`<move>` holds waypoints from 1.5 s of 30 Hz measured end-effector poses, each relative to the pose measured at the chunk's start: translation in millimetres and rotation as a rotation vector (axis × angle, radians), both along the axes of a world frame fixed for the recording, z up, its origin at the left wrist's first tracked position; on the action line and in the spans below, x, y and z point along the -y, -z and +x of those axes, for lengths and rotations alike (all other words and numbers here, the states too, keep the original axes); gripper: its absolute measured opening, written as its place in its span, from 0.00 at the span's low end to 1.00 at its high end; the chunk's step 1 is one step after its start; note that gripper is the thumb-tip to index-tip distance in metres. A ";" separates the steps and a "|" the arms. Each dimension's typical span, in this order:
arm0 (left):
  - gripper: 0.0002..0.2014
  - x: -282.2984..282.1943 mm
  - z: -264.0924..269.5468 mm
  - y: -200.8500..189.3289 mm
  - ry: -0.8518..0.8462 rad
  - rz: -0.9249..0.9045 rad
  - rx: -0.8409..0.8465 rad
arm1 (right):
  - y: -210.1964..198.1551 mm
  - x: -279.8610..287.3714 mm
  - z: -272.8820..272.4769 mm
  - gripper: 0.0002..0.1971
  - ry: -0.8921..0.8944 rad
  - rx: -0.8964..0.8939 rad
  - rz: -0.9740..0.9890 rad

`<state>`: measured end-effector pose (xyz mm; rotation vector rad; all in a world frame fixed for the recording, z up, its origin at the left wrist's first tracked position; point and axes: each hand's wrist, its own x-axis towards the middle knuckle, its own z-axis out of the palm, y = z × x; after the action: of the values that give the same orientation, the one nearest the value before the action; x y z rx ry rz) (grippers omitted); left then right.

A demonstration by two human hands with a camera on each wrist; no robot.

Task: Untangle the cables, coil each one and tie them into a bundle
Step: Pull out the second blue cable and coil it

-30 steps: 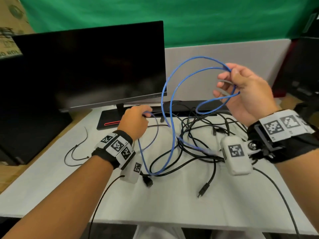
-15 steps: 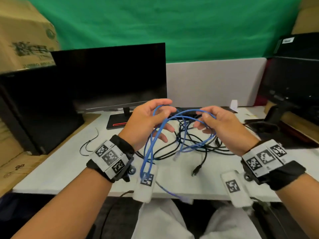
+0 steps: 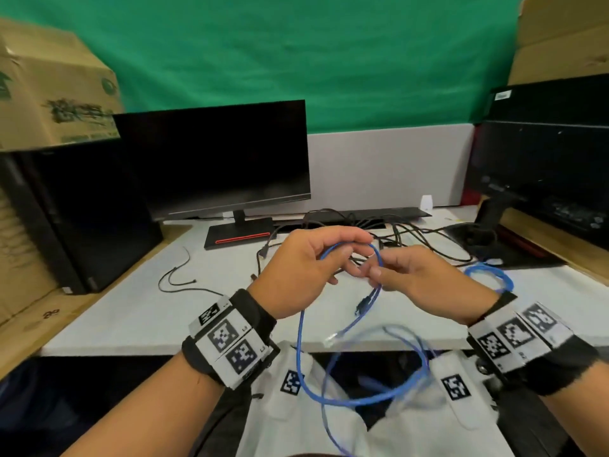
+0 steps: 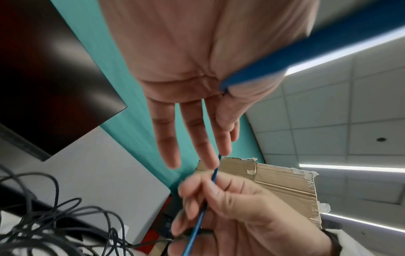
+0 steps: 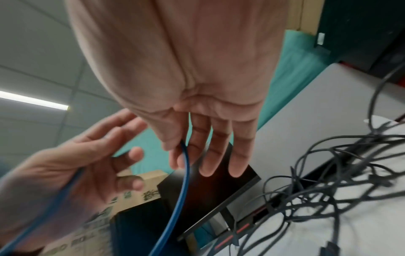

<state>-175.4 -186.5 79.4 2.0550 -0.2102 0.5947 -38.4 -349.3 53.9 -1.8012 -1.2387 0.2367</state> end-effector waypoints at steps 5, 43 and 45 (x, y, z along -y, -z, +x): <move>0.14 -5.7 -1.8 -0.9 -0.063 -0.001 0.028 | 8.5 6.3 19.7 0.14 0.186 -0.142 -0.046; 0.27 -10.3 -20.3 -2.1 -0.077 -0.447 -0.447 | -5.7 -17.9 -18.4 0.17 0.009 0.307 0.132; 0.29 -6.1 -18.3 -0.7 -0.112 -0.407 -0.456 | -3.3 -21.5 -24.1 0.21 -0.018 0.302 0.149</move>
<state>-193.7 -180.5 80.1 1.7528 0.2752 0.1988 -62.6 -327.8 57.2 -1.7399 -1.4414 -0.1204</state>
